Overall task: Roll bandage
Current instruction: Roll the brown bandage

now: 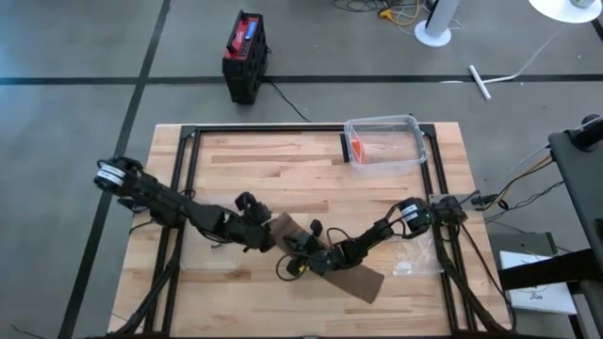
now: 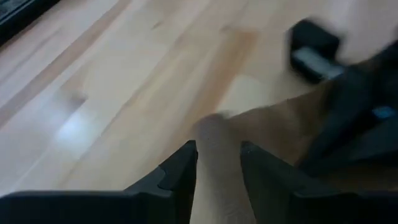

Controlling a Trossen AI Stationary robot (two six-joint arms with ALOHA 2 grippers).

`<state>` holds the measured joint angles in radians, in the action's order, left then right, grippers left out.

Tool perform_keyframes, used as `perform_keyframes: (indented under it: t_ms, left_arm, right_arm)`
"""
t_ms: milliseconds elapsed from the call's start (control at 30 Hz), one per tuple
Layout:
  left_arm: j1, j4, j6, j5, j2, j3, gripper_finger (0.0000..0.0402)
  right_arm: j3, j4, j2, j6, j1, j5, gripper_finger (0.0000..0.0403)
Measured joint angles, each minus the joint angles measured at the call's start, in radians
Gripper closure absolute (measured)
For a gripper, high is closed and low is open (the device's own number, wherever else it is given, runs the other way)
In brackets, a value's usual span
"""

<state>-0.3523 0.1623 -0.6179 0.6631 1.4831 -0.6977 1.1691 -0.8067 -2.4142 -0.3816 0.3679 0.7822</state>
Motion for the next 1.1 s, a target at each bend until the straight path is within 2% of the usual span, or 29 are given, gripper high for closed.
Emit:
perform_keyframes:
  t_ms: [167, 567, 867, 1100]
  left_arm:
    - [-0.018, -0.144, 0.062, -0.037, 0.032, -0.001, 0.0284]
    - [-0.018, -0.219, 0.049, -0.104, 0.209, -0.020, 0.0283]
    - [0.010, -0.091, -0.045, 0.049, 0.233, -0.024, 0.0285]
    - [0.025, 0.144, -0.095, 0.163, 0.186, -0.019, 0.0289]
  right_arm:
    - [0.000, 0.000, 0.000, -0.001, 0.000, 0.000, 0.0403]
    - [0.000, 0.002, 0.000, -0.004, 0.000, 0.002, 0.0403]
    - [0.000, 0.006, 0.000, -0.008, 0.000, 0.003, 0.0403]
    - [0.000, 0.008, 0.001, -0.010, 0.000, 0.003, 0.0403]
